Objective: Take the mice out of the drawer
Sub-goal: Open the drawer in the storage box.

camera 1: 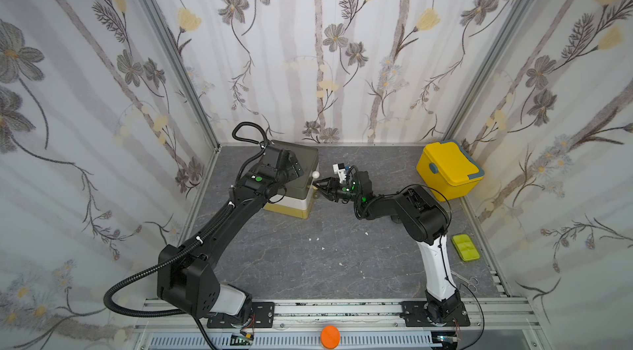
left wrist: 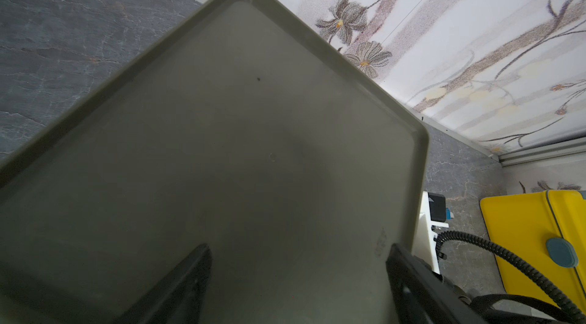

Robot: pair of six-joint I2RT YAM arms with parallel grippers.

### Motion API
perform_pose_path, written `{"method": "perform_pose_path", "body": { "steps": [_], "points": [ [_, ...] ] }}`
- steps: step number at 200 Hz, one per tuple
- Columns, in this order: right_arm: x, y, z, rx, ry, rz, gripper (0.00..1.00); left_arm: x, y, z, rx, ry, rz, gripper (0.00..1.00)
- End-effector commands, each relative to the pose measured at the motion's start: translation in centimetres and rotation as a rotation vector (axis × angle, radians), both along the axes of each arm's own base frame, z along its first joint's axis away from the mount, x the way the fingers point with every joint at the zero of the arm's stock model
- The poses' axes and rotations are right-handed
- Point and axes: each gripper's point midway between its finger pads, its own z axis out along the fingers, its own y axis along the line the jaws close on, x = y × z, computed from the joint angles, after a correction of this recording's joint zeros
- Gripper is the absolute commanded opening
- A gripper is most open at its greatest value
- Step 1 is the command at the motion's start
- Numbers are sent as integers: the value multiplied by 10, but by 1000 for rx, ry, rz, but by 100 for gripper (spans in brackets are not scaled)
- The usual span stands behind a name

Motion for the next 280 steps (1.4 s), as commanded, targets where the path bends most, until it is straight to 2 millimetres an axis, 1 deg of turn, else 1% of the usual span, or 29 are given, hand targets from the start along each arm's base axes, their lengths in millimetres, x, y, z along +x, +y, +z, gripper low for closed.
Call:
{"method": "perform_pose_path", "body": {
  "steps": [1,36,47,79,113,145,176,238,280],
  "points": [
    [-6,1,11,33,-16,21,43,1,4,-5,15,3,10,89],
    [-9,1,11,30,-18,25,41,0,7,-10,15,14,17,89],
    [-7,1,9,26,-16,21,41,0,6,-11,13,16,16,88],
    [-2,4,15,26,-37,16,40,0,7,-12,13,16,16,88],
    [4,2,13,22,-31,4,39,1,7,-15,13,21,19,88],
    [5,0,11,12,-29,0,34,1,8,-19,23,32,22,88],
    [6,-2,12,7,-25,-6,32,1,10,-20,25,33,31,89],
    [-1,-21,16,10,-19,-30,30,1,20,-25,18,40,69,88],
    [-7,-47,19,13,-17,-60,29,0,22,-23,12,32,73,89]
  ]
}}
